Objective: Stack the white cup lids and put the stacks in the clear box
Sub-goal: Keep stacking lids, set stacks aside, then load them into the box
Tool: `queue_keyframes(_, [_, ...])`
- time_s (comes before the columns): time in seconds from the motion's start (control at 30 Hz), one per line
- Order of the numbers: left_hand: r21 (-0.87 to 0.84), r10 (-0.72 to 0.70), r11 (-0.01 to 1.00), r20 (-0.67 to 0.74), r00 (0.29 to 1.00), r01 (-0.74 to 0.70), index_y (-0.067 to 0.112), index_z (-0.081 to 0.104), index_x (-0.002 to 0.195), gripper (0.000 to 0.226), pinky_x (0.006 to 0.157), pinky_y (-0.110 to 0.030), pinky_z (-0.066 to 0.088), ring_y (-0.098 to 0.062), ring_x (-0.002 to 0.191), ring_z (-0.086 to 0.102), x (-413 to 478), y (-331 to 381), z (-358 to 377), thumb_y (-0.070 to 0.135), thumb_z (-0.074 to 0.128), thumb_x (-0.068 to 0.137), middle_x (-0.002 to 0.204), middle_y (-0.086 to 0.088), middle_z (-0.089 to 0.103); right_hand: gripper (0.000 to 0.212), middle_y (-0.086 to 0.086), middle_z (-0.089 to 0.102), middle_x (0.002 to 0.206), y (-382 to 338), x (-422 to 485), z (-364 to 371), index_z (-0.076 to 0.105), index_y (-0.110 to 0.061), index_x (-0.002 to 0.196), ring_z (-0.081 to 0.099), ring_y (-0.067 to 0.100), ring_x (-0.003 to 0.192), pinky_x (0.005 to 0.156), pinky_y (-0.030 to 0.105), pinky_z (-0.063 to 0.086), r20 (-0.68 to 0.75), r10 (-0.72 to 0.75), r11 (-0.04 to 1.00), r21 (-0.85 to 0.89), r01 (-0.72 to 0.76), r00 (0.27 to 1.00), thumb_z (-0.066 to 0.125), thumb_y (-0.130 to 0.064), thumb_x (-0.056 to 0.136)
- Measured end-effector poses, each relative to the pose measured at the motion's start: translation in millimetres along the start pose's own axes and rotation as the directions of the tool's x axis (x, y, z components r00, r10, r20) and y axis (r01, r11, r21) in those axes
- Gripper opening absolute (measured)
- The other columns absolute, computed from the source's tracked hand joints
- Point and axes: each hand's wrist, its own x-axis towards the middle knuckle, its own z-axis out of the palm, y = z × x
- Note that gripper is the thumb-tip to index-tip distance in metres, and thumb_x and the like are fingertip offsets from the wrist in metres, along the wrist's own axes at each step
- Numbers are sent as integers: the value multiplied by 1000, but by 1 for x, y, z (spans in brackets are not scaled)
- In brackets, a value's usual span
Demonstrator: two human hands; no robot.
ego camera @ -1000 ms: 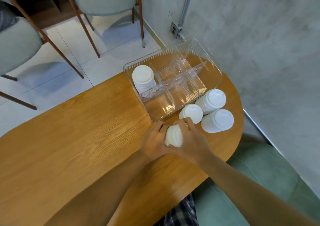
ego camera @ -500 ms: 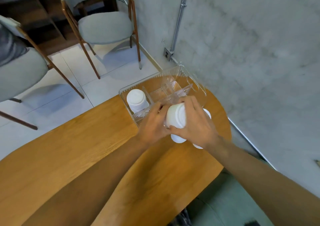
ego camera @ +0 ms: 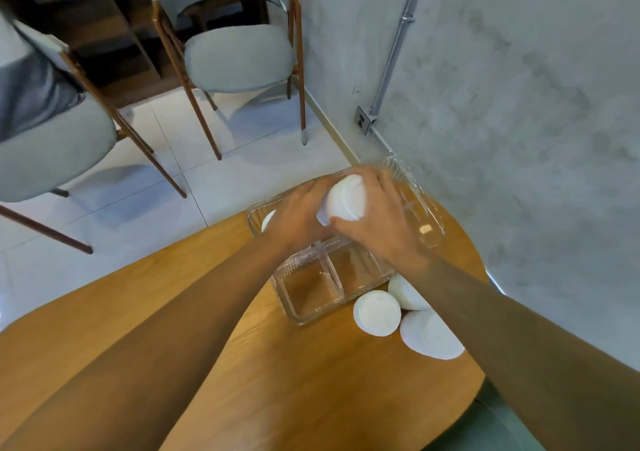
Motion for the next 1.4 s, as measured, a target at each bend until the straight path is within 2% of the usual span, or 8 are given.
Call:
queue_keyframes(0.2, [-15, -81, 996, 168, 982, 85, 26, 34, 160, 88, 109, -44, 48, -32, 136, 54, 20, -18, -7, 24, 85, 89, 155, -5, 53, 92, 0, 36, 146, 21, 33, 30, 37, -34, 146, 44, 28, 134, 101, 44, 56, 68, -7, 999, -34, 10, 998, 93, -40, 74])
queue_keyframes(0.37, [33, -127, 992, 164, 978, 123, 22, 35, 160, 76, 109, -50, 51, -35, 135, 55, 23, -23, -15, 1, 70, 96, 148, -12, 59, 96, 3, 33, 153, 37, 44, 58, 30, -33, 145, 45, 34, 136, 103, 53, 55, 174, -12, 990, -137, 36, 985, 93, -39, 74])
queue_keyframes(0.57, [35, -90, 996, 121, 989, 87, 23, 42, 156, 61, 109, -48, 51, -27, 131, 58, 13, -29, -29, 7, 63, 100, 142, -7, 63, 99, 6, 36, 153, 40, 51, 84, 31, -23, 151, 44, 32, 139, 109, 46, 47, 232, 28, 971, -238, 29, 972, 93, -38, 75])
queue_keyframes(0.77, [35, -63, 998, 112, 992, 59, 22, 50, 151, 54, 106, -47, 53, -24, 127, 60, 1, -26, -33, 15, 68, 101, 141, -3, 65, 95, 3, 39, 151, 39, 47, 83, 37, -28, 149, 43, 29, 139, 108, 45, 49, 238, -3, 985, -167, 44, 971, 94, -36, 73])
queue_keyframes(0.97, [91, -64, 994, 90, 994, 56, 23, 55, 149, 50, 112, -40, 45, -26, 138, 52, -24, -8, -26, 17, 69, 101, 154, 0, 56, 90, -4, 42, 155, 31, 9, 52, 35, -35, 150, 44, 23, 139, 111, 49, 50, 167, 17, 995, -102, 0, 986, 89, -46, 78])
queue_keyframes(1.1, [52, -64, 997, 94, 993, 59, 25, 57, 147, 49, 112, -41, 47, -23, 137, 54, -48, 3, -23, 16, 69, 100, 152, 1, 57, 79, -3, 46, 154, 23, -36, 33, 41, -30, 150, 47, 24, 139, 109, 49, 49, 93, 104, 990, -100, -95, 990, 84, -43, 85])
queue_keyframes(1.27, [-39, 40, 999, 93, 995, -36, 24, 62, 140, 41, 96, -26, 52, -16, 120, 63, -89, 18, 0, 17, 69, 100, 137, 2, 66, 76, 4, 47, 155, 30, -107, 28, 44, -22, 151, 48, 30, 138, 101, 47, 53, 56, 204, 963, -188, -191, 977, 80, -44, 87])
queue_keyframes(1.4, [-86, 136, 988, 124, 983, -126, 24, 66, 135, 36, 78, -24, 58, -10, 98, 65, -115, 25, 18, 18, 67, 100, 117, 6, 71, 81, 5, 40, 159, 41, -141, 35, 40, -20, 154, 39, 29, 143, 108, 44, 47, 93, 258, 922, -322, -217, 962, 78, -49, 88])
